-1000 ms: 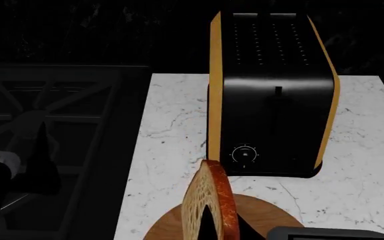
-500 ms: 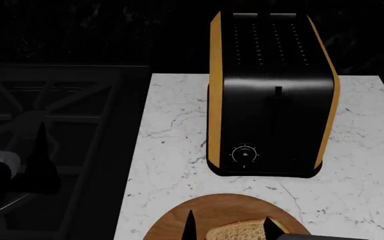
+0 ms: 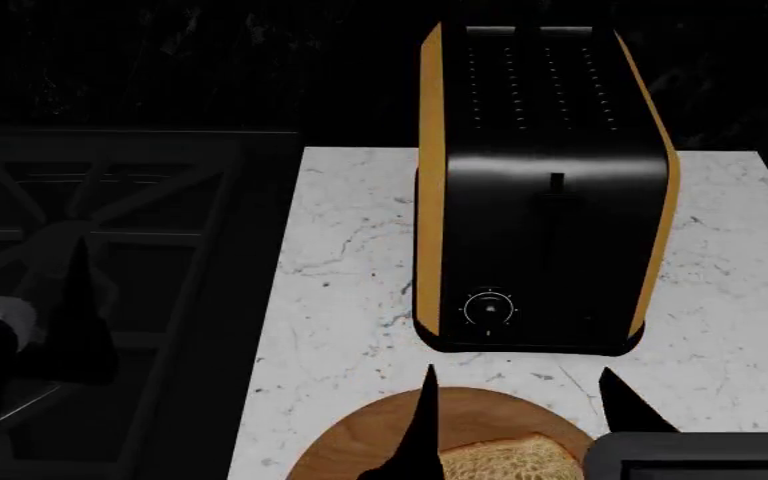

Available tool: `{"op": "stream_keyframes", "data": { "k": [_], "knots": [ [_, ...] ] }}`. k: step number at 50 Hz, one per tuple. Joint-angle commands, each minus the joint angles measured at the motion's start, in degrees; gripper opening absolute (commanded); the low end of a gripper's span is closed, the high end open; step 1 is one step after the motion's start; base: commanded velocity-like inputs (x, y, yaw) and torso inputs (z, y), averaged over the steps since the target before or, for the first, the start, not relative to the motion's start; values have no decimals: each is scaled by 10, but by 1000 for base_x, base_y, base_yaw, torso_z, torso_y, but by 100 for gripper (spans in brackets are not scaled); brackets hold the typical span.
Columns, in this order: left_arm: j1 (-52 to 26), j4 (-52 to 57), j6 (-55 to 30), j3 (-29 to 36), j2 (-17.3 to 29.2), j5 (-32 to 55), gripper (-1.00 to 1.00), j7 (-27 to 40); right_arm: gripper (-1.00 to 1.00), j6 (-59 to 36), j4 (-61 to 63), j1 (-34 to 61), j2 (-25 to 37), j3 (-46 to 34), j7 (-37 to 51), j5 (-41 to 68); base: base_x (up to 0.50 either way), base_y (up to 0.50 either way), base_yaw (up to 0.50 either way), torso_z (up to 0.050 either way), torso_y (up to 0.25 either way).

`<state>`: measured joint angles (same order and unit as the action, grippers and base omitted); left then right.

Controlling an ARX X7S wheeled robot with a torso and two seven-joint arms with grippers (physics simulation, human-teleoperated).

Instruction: Place the toasted item on a plate.

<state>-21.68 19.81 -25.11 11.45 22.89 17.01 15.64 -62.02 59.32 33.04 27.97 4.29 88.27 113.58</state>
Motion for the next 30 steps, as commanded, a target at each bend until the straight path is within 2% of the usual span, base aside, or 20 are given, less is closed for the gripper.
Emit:
{"op": "stream_keyframes", "data": {
  "k": [1, 8, 30],
  "knots": [
    [1, 13, -8, -1, 5, 2, 100, 3, 100, 43, 7, 78, 78, -44, 17, -1, 0, 0, 0, 0, 0],
    [-2, 29, -21, -2, 10, 5, 100, 7, 100, 108, 7, 150, 142, -108, 17, -8, 0, 0, 0, 0, 0],
    [-20, 130, -102, -21, 48, 23, 100, 24, 100, 143, 7, 248, 217, -125, 17, 25, 0, 0, 0, 0, 0]
  ]
}}
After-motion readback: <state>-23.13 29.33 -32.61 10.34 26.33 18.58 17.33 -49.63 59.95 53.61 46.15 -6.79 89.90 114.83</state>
